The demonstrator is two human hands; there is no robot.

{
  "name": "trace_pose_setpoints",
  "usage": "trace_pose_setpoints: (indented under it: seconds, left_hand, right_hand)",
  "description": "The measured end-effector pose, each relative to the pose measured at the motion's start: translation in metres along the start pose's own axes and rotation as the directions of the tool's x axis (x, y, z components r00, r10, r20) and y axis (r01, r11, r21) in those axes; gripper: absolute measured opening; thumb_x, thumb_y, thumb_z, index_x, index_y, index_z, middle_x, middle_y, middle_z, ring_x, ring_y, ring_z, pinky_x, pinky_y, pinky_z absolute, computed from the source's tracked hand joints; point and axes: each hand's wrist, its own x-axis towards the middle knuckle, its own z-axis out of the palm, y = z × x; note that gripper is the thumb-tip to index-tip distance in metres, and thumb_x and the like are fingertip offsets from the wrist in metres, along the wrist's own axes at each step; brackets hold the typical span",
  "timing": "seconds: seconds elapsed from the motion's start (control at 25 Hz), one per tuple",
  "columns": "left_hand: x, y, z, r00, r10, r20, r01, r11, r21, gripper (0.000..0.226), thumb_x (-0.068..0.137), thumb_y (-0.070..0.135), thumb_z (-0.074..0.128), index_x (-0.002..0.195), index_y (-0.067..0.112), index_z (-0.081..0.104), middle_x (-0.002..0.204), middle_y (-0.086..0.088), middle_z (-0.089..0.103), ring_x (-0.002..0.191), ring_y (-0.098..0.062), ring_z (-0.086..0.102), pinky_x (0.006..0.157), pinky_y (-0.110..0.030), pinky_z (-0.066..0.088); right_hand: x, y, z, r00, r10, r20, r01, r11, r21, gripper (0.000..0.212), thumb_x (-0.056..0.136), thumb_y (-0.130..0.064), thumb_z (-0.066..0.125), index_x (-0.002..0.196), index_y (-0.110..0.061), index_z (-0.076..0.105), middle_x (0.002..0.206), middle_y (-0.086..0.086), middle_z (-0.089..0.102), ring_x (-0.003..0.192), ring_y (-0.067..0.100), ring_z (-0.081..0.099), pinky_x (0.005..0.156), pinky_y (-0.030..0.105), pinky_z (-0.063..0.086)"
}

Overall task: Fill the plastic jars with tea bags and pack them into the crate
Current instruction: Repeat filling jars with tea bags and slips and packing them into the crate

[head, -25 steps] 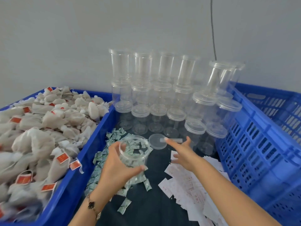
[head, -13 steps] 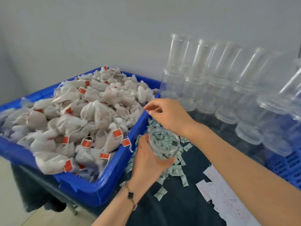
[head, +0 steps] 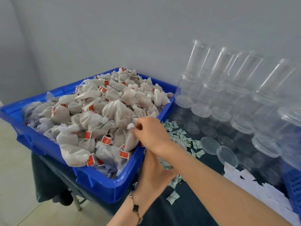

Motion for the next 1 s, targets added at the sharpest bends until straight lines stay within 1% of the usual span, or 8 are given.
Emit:
trace_pose_setpoints:
  seconds: [0.08,0.2,0.36,0.52,0.6,0.72,0.92,1.0]
  left_hand:
    - [-0.003,0.0,-0.006,0.996,0.002,-0.091,-0.016,0.989,-0.148,0.083,0.059,0.034,0.085,0.129,0.024,0.041,0.124,0.009,0.053,0.113,-0.009,0.051,0.096,-0.024,0.042]
    - [-0.012,0.001,-0.013,0.993,0.013,-0.12,-0.039,0.975,-0.219,0.085,0.052,0.047,0.086,0.115,0.05,0.029,0.112,0.032,0.045,0.109,0.015,0.043,0.09,-0.003,0.036]
    - [-0.02,-0.003,-0.019,0.994,-0.027,-0.106,0.002,0.973,-0.23,0.095,0.05,0.057,0.085,0.124,0.045,0.026,0.112,0.037,0.039,0.108,0.032,0.026,0.08,0.003,0.032]
    - [-0.022,-0.01,-0.019,0.999,-0.01,-0.044,-0.001,0.97,-0.242,0.101,0.046,0.058,0.079,0.129,0.041,0.024,0.113,0.037,0.036,0.107,0.033,0.026,0.081,0.008,0.027]
    - [-0.022,-0.012,-0.02,0.999,-0.031,-0.019,0.026,0.973,-0.228,0.106,0.042,0.064,0.069,0.133,0.037,0.023,0.114,0.038,0.034,0.112,0.023,0.033,0.083,0.003,0.031]
    - [-0.02,-0.014,-0.023,0.998,-0.065,-0.014,0.061,0.979,-0.195,0.108,0.039,0.065,0.065,0.134,0.042,0.019,0.113,0.039,0.032,0.109,0.011,0.038,0.087,-0.007,0.032]
    - [-0.02,-0.014,-0.024,0.997,-0.071,-0.035,0.066,0.991,-0.115,0.111,0.039,0.067,0.07,0.135,0.041,0.021,0.108,0.04,0.033,0.096,0.019,0.04,0.078,-0.001,0.028]
    - [-0.021,-0.014,-0.023,0.997,-0.066,-0.043,0.061,0.993,-0.104,0.113,0.043,0.066,0.077,0.138,0.036,0.023,0.109,0.037,0.033,0.097,0.018,0.041,0.084,-0.005,0.029]
  right_hand:
    - [-0.007,0.003,-0.017,0.993,0.021,-0.113,-0.006,0.992,0.126,0.018,0.095,-0.028,0.05,0.085,-0.014,0.053,0.079,-0.002,0.056,0.067,0.013,0.054,0.065,0.033,0.05]
    - [-0.028,0.017,-0.053,0.967,0.01,-0.255,0.015,0.995,0.096,0.016,0.093,-0.032,0.053,0.078,-0.025,0.051,0.067,-0.007,0.057,0.056,0.005,0.052,0.052,0.02,0.043]
    - [-0.05,0.027,-0.063,0.999,0.045,0.025,-0.036,0.957,-0.289,0.018,0.092,-0.04,0.052,0.086,-0.024,0.057,0.089,-0.008,0.06,0.08,0.009,0.057,0.072,0.03,0.05]
    - [-0.032,0.002,-0.044,0.996,-0.076,-0.036,0.071,0.99,-0.119,0.017,0.092,-0.027,0.056,0.106,-0.02,0.062,0.099,-0.007,0.06,0.088,0.005,0.053,0.074,0.014,0.043]
    - [-0.012,-0.013,-0.032,0.993,-0.106,-0.049,0.103,0.993,-0.063,0.017,0.093,-0.019,0.054,0.107,-0.018,0.062,0.097,-0.005,0.064,0.086,0.008,0.057,0.076,0.021,0.048]
    - [0.007,-0.017,-0.01,0.995,-0.025,0.099,0.049,0.966,-0.253,0.017,0.091,-0.011,0.054,0.101,-0.013,0.067,0.094,0.002,0.068,0.084,0.017,0.063,0.078,0.033,0.054]
    - [0.019,0.007,0.0,0.987,0.046,-0.153,-0.089,0.953,-0.288,0.022,0.09,-0.025,0.059,0.106,-0.01,0.058,0.1,0.005,0.061,0.092,0.023,0.061,0.078,0.035,0.054]
    - [0.026,0.012,0.001,0.987,0.148,-0.064,-0.16,0.942,-0.294,0.028,0.087,-0.035,0.062,0.099,-0.011,0.058,0.096,0.006,0.059,0.091,0.025,0.059,0.073,0.032,0.051]
